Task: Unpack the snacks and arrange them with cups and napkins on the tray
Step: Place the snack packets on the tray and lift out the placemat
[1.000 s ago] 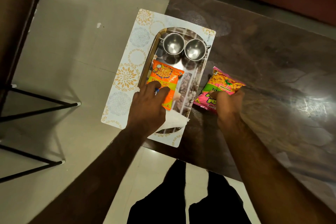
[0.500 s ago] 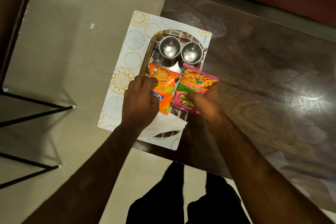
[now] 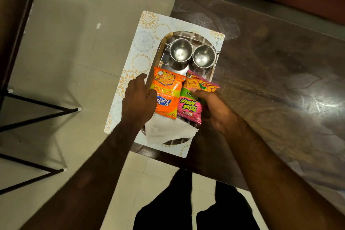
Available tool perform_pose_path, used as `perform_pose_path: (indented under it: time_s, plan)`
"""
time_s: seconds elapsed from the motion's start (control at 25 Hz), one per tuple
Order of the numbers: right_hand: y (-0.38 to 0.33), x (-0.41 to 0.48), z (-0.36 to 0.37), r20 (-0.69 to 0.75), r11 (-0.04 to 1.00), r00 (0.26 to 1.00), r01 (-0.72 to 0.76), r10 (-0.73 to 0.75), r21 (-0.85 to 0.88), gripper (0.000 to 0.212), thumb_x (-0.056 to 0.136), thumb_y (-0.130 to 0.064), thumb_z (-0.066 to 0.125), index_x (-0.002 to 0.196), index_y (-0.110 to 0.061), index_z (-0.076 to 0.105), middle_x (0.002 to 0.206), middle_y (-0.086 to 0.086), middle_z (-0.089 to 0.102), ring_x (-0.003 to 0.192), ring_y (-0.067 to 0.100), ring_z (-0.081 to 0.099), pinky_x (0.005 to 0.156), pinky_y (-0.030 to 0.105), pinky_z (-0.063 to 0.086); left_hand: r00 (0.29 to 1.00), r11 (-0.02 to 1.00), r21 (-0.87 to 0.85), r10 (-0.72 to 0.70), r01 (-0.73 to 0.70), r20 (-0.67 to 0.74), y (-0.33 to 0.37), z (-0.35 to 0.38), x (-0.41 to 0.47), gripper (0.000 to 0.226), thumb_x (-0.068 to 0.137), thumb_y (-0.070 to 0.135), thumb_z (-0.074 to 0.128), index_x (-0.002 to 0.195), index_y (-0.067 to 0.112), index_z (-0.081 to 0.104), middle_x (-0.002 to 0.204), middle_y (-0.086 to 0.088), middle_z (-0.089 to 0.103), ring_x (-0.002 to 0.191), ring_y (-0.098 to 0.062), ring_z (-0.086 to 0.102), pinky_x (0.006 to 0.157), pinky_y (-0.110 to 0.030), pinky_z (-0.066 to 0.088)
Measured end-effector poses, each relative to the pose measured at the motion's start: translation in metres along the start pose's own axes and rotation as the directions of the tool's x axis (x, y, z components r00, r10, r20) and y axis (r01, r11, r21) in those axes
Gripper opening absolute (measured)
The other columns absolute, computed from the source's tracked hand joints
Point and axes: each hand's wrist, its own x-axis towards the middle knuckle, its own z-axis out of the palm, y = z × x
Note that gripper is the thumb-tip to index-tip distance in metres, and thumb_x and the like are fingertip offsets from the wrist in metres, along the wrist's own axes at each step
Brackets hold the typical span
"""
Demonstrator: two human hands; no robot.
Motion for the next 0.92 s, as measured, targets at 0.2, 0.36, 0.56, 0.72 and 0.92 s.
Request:
perform_pose_path:
  time_s: [0.2,0.36,0.56,0.72,0.92]
  plan:
    - [0.002,0.007,0.004,0.002,0.999,1.000,-0.002,0.002,0.052,0.022,0.089,-0.021,0.084,0.110,-0.018,0.076,0.101,0.011,0.086,0.078,0.026,0.085,0.063,0.038,0.067,0.942,0.939,-0.216,-0.210,0.269,0.262,-0.009,0.001,0.012,0.034,0.106,0.034,0.042,0.136,0.018,0.047,0.130,-0.010,0.065,0.104,-0.025,0.068,0.094,-0.045,0.057]
    - [0.000,0.007,0.012,0.046,0.995,0.999,0.013,-0.017,0.099,0.036,0.085,-0.014,0.087,0.120,-0.010,0.078,0.115,0.018,0.083,0.111,0.044,0.078,0.098,0.062,0.062,0.934,0.914,-0.266,-0.234,0.306,0.270,-0.009,0.003,0.018,0.032,0.106,0.035,0.043,0.133,0.019,0.049,0.123,-0.007,0.067,0.099,-0.021,0.069,0.083,-0.037,0.058]
    - [0.006,0.007,0.015,0.039,0.990,0.999,0.016,-0.022,0.139,0.030,0.082,-0.008,0.087,0.111,-0.010,0.080,0.113,0.021,0.082,0.111,0.048,0.078,0.100,0.067,0.059,0.931,0.900,-0.288,-0.253,0.326,0.265,-0.013,0.001,0.024,0.028,0.104,0.036,0.044,0.124,0.020,0.054,0.120,-0.006,0.069,0.095,-0.018,0.070,0.078,-0.034,0.057]
    - [0.004,0.007,0.015,0.032,0.986,0.999,0.033,-0.039,0.164,0.028,0.080,-0.009,0.088,0.106,-0.013,0.080,0.106,0.019,0.084,0.101,0.044,0.081,0.090,0.062,0.065,0.958,0.935,-0.219,-0.252,0.278,0.140,-0.019,-0.012,0.033,0.043,0.101,0.037,0.043,0.123,0.006,0.063,0.123,-0.021,0.067,0.107,-0.039,0.066,0.085,-0.039,0.056]
    - [0.007,0.006,0.018,0.027,0.982,0.999,0.015,-0.021,0.189,0.033,0.083,-0.010,0.086,0.115,-0.011,0.078,0.113,0.022,0.082,0.108,0.047,0.079,0.097,0.067,0.060,0.972,0.930,0.281,-0.229,0.236,-0.058,-0.043,-0.030,0.048,0.051,0.093,0.021,0.061,0.140,0.007,0.046,0.138,-0.023,0.048,0.126,-0.044,0.050,0.106,-0.051,0.043]
